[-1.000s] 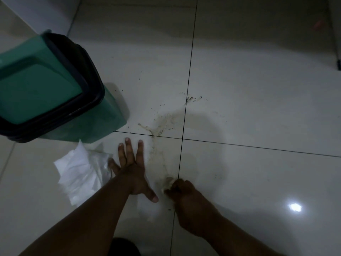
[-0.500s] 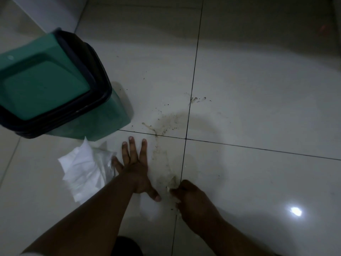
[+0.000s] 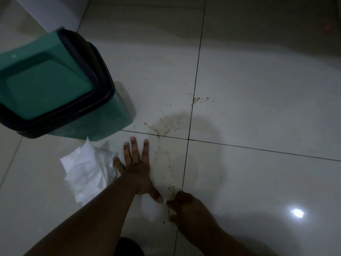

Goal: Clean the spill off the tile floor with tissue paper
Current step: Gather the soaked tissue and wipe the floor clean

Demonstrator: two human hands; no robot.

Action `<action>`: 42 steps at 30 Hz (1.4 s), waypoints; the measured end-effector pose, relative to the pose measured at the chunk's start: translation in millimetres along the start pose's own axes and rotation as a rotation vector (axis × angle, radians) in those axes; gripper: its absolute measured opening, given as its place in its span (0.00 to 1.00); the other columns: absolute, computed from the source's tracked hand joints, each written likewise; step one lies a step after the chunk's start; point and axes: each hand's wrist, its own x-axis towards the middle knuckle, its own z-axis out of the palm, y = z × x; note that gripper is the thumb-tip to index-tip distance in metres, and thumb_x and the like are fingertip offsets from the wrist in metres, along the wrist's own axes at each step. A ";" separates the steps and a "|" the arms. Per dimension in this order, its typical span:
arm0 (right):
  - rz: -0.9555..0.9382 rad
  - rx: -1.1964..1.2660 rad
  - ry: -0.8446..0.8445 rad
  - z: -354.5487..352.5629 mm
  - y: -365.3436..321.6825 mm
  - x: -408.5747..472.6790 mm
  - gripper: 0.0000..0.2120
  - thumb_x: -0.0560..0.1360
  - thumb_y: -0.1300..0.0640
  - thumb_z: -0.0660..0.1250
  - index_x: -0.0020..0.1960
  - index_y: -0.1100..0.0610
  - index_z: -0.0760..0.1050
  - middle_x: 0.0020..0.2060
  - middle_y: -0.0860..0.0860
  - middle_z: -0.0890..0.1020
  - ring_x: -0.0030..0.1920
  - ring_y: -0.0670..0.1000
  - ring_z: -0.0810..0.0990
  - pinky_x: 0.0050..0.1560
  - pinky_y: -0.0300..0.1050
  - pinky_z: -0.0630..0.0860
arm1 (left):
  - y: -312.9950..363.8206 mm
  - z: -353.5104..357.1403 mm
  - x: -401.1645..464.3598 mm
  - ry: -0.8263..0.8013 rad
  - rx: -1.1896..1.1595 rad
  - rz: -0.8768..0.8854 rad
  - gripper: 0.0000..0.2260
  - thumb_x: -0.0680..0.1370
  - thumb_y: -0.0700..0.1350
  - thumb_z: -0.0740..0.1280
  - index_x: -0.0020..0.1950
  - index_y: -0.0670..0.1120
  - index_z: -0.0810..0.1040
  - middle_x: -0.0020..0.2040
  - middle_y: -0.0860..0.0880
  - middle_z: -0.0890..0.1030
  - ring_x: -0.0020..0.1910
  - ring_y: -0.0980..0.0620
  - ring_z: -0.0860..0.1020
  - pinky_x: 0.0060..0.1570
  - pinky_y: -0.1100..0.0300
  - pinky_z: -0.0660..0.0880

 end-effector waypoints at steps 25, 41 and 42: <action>0.127 -0.161 0.334 -23.1 -3.5 28.3 0.17 0.68 0.52 0.76 0.56 0.52 0.82 0.54 0.52 0.83 0.49 0.56 0.83 0.46 0.50 0.83 | 0.4 -0.5 0.2 0.012 -0.012 -0.009 0.84 0.38 0.71 0.79 0.64 0.56 0.12 0.63 0.45 0.10 0.65 0.39 0.14 0.67 0.25 0.30; 0.262 -0.250 0.465 -57.8 -12.1 72.0 0.14 0.74 0.47 0.71 0.56 0.51 0.82 0.51 0.52 0.84 0.47 0.56 0.82 0.47 0.50 0.80 | -3.1 3.9 5.5 0.023 -0.025 0.010 0.84 0.37 0.70 0.79 0.65 0.57 0.13 0.64 0.45 0.10 0.62 0.41 0.11 0.65 0.26 0.28; 0.314 -0.219 0.531 -65.3 -6.4 75.8 0.14 0.74 0.47 0.70 0.56 0.52 0.82 0.50 0.53 0.84 0.47 0.56 0.82 0.46 0.49 0.80 | -3.7 4.5 6.4 0.026 -0.026 0.011 0.84 0.36 0.70 0.79 0.66 0.57 0.13 0.64 0.45 0.10 0.62 0.43 0.11 0.64 0.26 0.27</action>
